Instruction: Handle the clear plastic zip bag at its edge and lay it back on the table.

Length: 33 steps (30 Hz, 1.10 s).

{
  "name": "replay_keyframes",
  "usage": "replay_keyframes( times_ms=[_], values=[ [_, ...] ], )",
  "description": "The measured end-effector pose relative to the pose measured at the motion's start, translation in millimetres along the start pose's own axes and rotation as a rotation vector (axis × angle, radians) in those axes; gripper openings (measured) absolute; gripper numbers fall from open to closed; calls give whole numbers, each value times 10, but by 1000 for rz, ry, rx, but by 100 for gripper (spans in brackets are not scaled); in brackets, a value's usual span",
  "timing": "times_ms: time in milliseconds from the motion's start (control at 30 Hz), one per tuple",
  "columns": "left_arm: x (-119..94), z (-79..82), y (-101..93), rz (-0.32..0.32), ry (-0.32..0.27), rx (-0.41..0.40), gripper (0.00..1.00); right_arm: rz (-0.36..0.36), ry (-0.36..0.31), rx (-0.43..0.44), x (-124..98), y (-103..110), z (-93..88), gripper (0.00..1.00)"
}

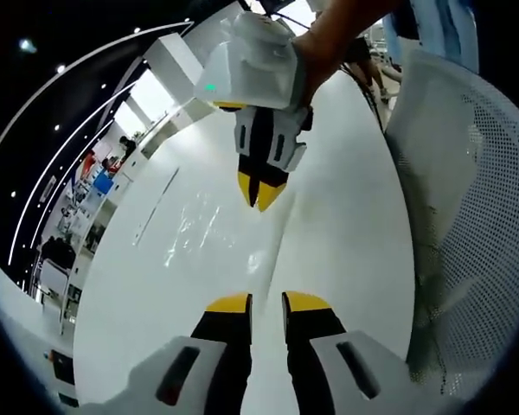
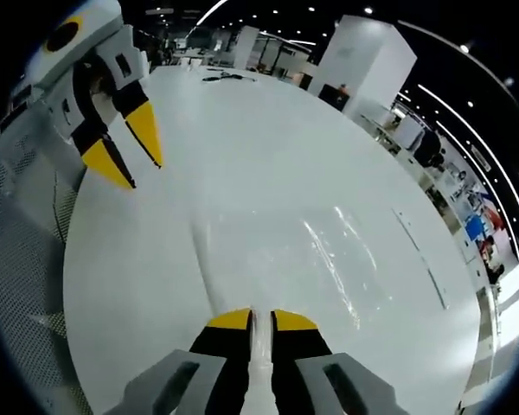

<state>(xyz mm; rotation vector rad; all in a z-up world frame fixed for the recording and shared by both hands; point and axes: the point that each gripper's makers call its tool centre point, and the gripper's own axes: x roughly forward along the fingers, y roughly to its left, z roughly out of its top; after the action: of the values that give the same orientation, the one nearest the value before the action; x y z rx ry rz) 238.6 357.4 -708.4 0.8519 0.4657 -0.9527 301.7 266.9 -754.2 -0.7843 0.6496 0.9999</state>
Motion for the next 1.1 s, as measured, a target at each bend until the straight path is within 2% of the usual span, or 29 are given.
replay_keyframes(
  times_ms=[200, 333, 500, 833, 1100],
  values=[
    [4, -3, -5, -2, 2, 0, 11, 14, -5, 16, -12, 30, -28, 6],
    [10, 5, -10, -4, 2, 1, 12, 23, -11, 16, -24, 46, -39, 12],
    [15, 10, -9, -4, 2, -4, 13, 16, -39, 9, -62, 30, -7, 17],
    [18, 12, 44, 11, -11, -32, 15, -1, -98, 66, -199, 6, 40, 27],
    [24, 35, 73, 22, -28, -78, 22, -19, -145, 104, -336, 34, 92, 33]
  ],
)
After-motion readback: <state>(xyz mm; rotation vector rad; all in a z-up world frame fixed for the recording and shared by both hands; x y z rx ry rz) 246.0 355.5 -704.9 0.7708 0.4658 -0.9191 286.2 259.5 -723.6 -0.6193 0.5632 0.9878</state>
